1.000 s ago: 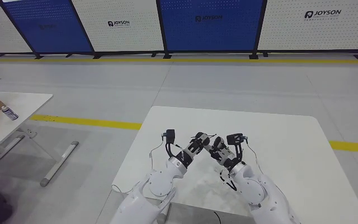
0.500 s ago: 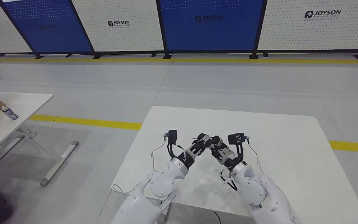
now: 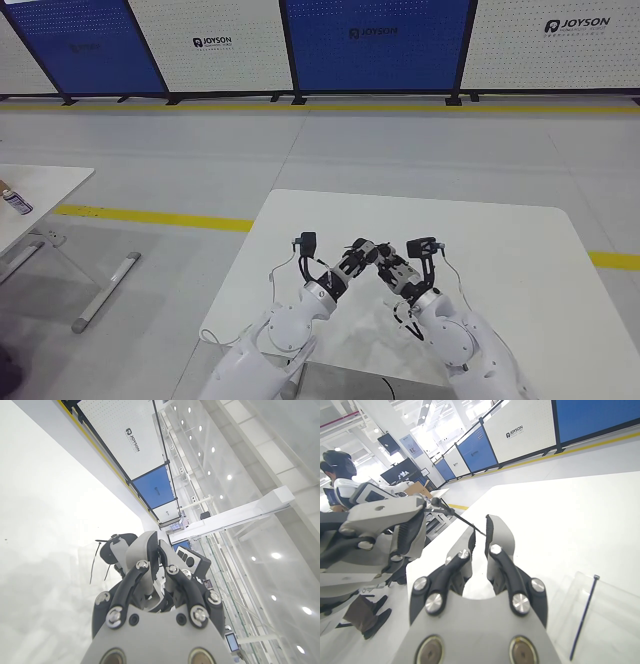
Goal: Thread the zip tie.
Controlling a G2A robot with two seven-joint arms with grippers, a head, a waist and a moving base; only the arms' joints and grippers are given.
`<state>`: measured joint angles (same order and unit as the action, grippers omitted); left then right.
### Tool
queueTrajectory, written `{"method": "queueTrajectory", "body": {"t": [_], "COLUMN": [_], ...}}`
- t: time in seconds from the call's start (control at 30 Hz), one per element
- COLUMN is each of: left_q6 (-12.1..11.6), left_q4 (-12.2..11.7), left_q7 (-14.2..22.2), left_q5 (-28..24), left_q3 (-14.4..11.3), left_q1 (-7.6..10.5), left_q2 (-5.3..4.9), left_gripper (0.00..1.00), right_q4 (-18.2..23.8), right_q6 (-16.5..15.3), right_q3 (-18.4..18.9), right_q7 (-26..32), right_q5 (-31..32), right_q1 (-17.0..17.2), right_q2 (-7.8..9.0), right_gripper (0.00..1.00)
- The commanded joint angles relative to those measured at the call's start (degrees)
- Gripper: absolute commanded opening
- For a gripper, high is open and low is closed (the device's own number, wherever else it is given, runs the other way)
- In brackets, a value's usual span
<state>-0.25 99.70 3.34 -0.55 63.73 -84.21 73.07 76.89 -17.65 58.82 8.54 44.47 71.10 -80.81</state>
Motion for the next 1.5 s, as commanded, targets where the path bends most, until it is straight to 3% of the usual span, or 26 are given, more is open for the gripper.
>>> {"method": "queueTrajectory", "body": {"t": [0.0,0.23,0.6,0.77,0.8,0.83,0.87,1.2,1.47], "left_q6": [0.00,-0.35,-2.11,-1.92,-1.78,-1.56,-1.49,-1.90,0.47], "left_q4": [0.12,0.71,3.55,3.45,3.30,3.01,2.82,1.08,0.53], "left_q7": [0.07,0.01,0.07,-0.40,-0.65,-1.07,-1.41,-3.03,1.73], "left_q5": [-0.01,-0.18,0.75,0.90,0.81,0.60,0.44,-0.55,-5.47], "left_q3": [0.04,0.18,0.27,0.29,0.29,0.38,0.46,2.16,4.12], "left_q1": [-0.08,-0.42,-2.26,-2.29,-2.17,-1.98,-1.83,-1.97,-1.94], "left_q2": [-0.01,-0.03,-0.22,-0.20,-0.17,-0.13,-0.10,-0.12,-0.39], "left_gripper": [0.00,0.00,0.00,0.00,0.00,0.00,0.00,0.00,0.00], "right_q4": [-0.01,-0.10,-0.73,-0.77,-0.74,-0.61,-0.44,5.32,14.45], "right_q6": [0.01,0.13,0.21,-0.14,-0.26,-0.36,-0.39,-1.83,-1.83], "right_q3": [-0.04,-0.14,-0.57,-0.49,-0.39,-0.15,0.17,7.09,12.86], "right_q7": [-0.06,-0.27,0.35,0.45,0.47,0.36,0.12,-5.34,-16.94], "right_q5": [0.08,0.36,0.83,0.53,0.35,0.12,-0.07,-2.44,-9.39], "right_q1": [-0.02,0.01,-0.47,-0.40,-0.36,-0.24,-0.04,5.92,14.21], "right_q2": [0.00,0.03,0.03,0.08,0.10,0.15,0.22,1.86,4.18], "right_gripper": [0.00,0.00,0.00,0.00,0.32,0.96,1.00,1.00,1.00]}}
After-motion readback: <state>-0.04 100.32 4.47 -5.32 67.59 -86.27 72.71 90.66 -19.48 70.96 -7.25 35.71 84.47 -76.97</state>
